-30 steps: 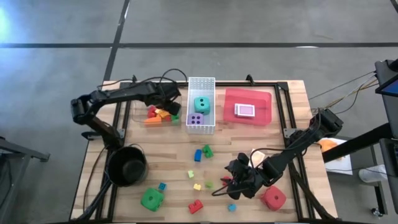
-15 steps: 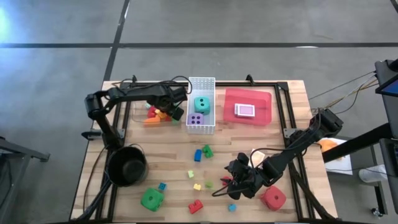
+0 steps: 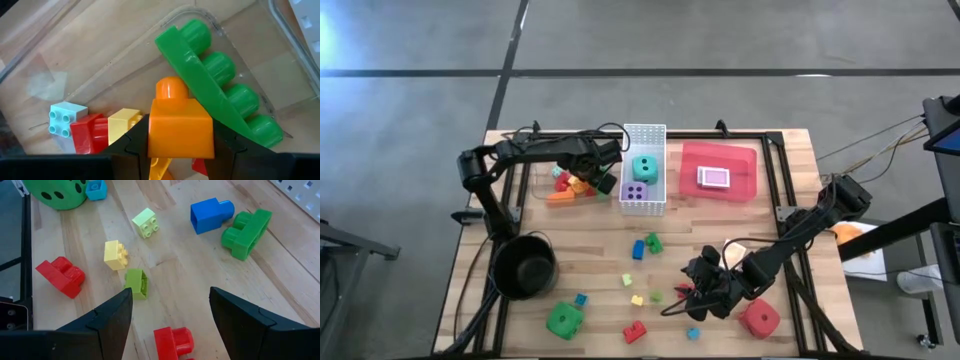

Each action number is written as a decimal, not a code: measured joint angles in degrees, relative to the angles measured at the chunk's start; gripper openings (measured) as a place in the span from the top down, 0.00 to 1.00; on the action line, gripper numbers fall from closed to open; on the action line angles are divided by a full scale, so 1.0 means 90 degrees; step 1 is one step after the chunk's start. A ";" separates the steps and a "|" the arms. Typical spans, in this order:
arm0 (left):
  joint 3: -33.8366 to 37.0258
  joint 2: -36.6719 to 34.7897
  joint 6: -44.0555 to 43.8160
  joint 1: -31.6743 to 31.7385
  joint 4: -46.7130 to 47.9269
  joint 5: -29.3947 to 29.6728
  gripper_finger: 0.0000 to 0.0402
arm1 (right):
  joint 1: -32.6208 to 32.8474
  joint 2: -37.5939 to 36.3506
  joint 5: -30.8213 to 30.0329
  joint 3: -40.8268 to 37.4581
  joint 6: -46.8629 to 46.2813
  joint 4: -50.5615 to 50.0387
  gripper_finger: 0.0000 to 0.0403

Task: Pick & Place Toys
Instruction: Put the orange game piece into the transparent bin, then put the red game piece into the transparent bin

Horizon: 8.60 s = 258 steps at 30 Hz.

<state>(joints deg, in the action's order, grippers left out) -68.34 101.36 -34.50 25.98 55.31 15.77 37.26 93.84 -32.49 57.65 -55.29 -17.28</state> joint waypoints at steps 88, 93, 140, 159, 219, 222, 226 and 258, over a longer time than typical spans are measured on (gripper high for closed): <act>-0.0333 -0.0335 0.0522 -0.1313 0.1171 -0.0264 0.40 | 0.0000 -0.0005 0.0236 0.0000 0.0216 0.0000 0.37; -0.0333 -0.0421 0.0517 -0.2132 0.1158 -0.0279 0.40 | 0.0005 -0.0010 0.0912 -0.0001 0.0647 -0.0040 0.37; -0.0259 -0.2383 0.0465 -0.5841 -0.1993 0.0504 0.71 | 0.0296 0.0000 0.1284 -0.0313 0.1025 -0.0569 0.37; 0.0882 -0.2370 0.1184 -0.5738 -0.4351 0.0411 0.67 | 0.0277 0.0649 0.1070 -0.0454 0.1410 -0.0014 0.37; 0.0845 -0.2370 -0.0434 -0.5438 -0.4707 0.0410 0.58 | 0.0126 0.1030 -0.0374 0.1638 0.2792 -0.2537 0.61; 0.0845 -0.2370 -0.0642 -0.5360 -0.4754 0.0413 0.58 | 0.0126 0.1030 -0.0895 0.2116 0.3244 -0.2763 0.61; 0.0845 -0.2370 -0.0777 -0.5333 -0.4947 0.0410 0.58 | 0.0121 0.1027 -0.1534 0.2658 0.3944 -0.2773 0.61; 0.0869 -0.1510 -0.1168 -0.5278 -0.7074 0.0157 0.13 | -0.0383 0.1032 -0.2693 0.3252 0.5387 -0.1930 0.61</act>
<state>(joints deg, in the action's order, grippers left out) -60.51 87.77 -45.01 -21.53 -8.35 17.18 33.81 103.13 -56.73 86.91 -6.81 -34.64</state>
